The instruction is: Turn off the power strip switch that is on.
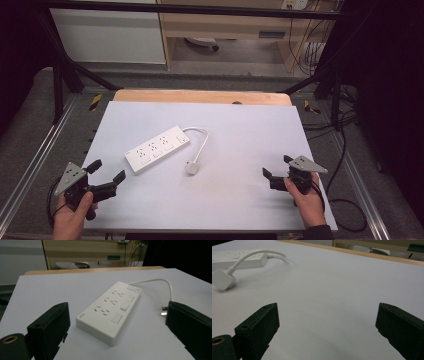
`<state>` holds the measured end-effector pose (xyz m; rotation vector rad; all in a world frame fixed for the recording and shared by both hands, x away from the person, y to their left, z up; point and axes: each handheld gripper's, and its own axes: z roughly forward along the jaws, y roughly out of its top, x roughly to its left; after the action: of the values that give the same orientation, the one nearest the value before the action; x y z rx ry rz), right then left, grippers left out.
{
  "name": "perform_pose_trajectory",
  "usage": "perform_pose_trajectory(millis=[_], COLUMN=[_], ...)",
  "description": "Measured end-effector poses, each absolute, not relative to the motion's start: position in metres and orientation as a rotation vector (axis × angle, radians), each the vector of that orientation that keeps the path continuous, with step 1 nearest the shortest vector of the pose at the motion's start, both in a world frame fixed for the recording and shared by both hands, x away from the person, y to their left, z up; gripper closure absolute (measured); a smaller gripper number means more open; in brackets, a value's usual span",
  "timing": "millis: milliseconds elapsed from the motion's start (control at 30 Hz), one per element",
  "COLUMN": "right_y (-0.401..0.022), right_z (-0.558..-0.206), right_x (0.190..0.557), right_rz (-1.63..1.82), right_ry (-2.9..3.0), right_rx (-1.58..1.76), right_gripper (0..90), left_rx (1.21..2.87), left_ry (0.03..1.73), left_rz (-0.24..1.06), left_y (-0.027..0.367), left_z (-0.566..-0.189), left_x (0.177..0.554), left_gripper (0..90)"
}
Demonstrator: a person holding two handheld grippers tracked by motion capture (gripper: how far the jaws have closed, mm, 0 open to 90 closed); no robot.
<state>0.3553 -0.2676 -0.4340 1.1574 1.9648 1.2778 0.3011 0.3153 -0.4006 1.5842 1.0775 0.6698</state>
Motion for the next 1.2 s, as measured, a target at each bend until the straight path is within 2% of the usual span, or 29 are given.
perform_pose_trajectory(millis=[1200], right_y=[-0.2584], right_z=[-0.4324], right_x=[0.3553], right_rz=[1.287], right_ry=[1.989], right_rx=[1.089], right_gripper=[3.7], left_rx=[1.574], left_ry=[1.027], left_rz=[0.609], left_y=[0.3066], left_z=[-0.3915], left_x=[0.3027], left_gripper=[5.2])
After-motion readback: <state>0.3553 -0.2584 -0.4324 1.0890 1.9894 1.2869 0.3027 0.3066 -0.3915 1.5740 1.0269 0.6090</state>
